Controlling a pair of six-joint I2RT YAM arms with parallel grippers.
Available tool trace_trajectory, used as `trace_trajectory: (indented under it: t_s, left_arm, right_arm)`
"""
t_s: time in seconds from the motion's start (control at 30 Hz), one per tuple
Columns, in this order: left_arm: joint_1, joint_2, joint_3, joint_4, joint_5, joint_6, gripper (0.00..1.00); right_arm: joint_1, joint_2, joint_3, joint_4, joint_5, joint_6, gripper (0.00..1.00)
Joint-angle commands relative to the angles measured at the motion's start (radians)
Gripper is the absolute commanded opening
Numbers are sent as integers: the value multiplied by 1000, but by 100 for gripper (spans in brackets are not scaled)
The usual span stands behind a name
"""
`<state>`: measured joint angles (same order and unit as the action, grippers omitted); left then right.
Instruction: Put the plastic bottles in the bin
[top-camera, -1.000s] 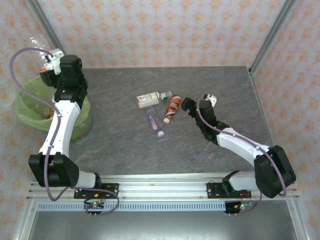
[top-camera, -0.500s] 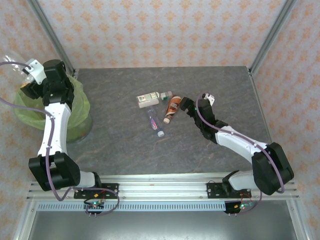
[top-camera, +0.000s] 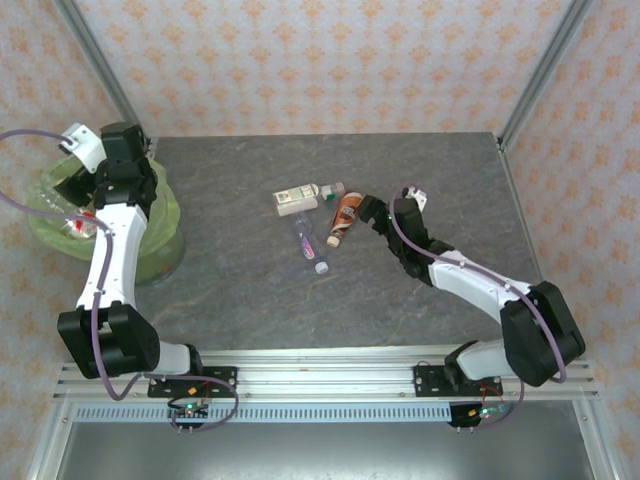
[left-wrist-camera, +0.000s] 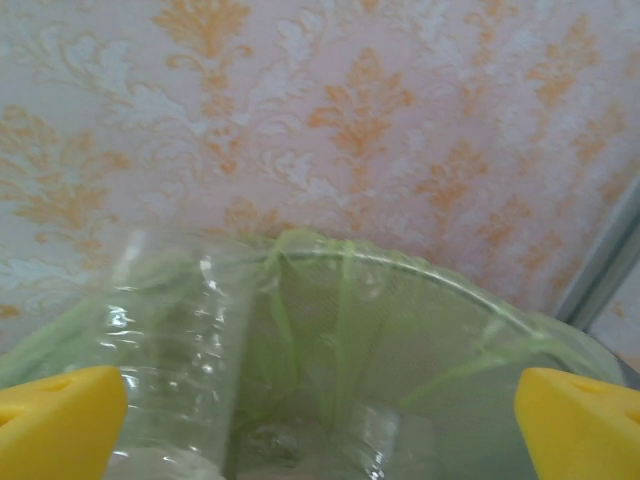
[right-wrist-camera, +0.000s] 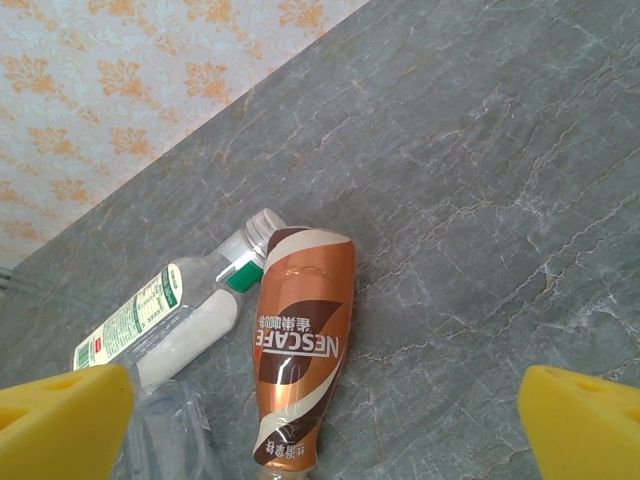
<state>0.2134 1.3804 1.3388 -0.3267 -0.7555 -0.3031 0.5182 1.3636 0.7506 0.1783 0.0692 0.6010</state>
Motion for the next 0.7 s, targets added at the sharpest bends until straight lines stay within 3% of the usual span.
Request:
trace_trajectory:
  t_s: [0.0, 0.37, 0.67]
  left_arm:
    - [-52, -44, -21, -36, 8, -41, 100]
    - [-179, -101, -42, -71, 226, -94, 100]
    - [-186, -121, -35, -88, 423, -116, 100]
  right_arm:
    - [-2, 32, 48, -24, -41, 1, 99]
    - [-1, 136, 134, -117, -141, -21, 99]
    - [80, 162, 120, -106, -241, -237, 99]
